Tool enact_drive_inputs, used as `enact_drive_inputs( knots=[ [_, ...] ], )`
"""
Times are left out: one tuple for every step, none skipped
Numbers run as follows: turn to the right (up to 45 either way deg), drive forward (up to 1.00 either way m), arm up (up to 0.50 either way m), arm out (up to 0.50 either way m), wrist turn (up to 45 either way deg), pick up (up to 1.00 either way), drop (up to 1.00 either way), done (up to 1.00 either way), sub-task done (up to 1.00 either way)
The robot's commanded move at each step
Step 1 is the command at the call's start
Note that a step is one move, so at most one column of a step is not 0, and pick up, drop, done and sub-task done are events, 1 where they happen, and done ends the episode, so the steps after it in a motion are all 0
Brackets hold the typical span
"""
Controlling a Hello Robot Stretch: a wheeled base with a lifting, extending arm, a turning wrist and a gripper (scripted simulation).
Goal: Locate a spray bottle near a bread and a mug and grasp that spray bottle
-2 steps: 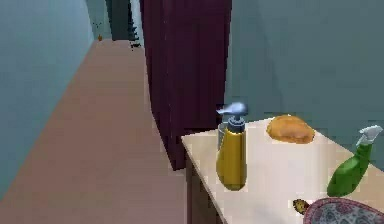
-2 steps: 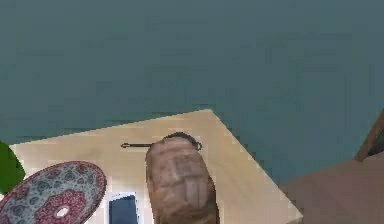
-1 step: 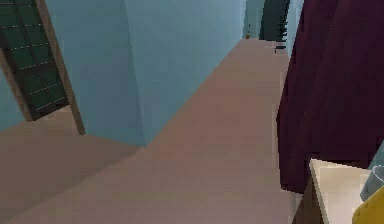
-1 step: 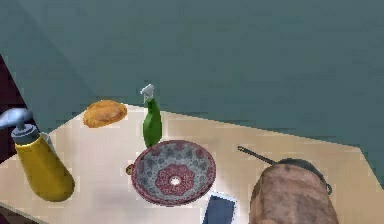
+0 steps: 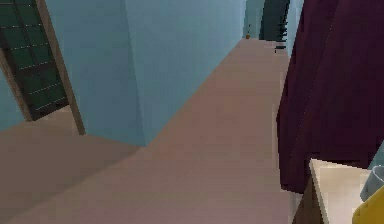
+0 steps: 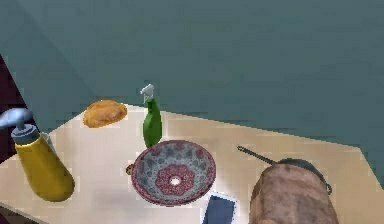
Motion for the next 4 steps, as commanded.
enact_drive_inputs(
  knots=[
    [0.0, 0.00, 0.38, 0.00, 0.0, 0.00, 0.00, 0.00, 0.00],
    [0.0, 0.00, 0.00, 0.30, 0.0, 0.00, 0.00, 0.00, 0.00],
    [0.0, 0.00, 0.00, 0.00, 45.0, 0.00, 0.00, 0.00, 0.00],
    [0.0, 0.00, 0.00, 0.00, 45.0, 0.00, 0.00, 0.00, 0.00]
  ],
)
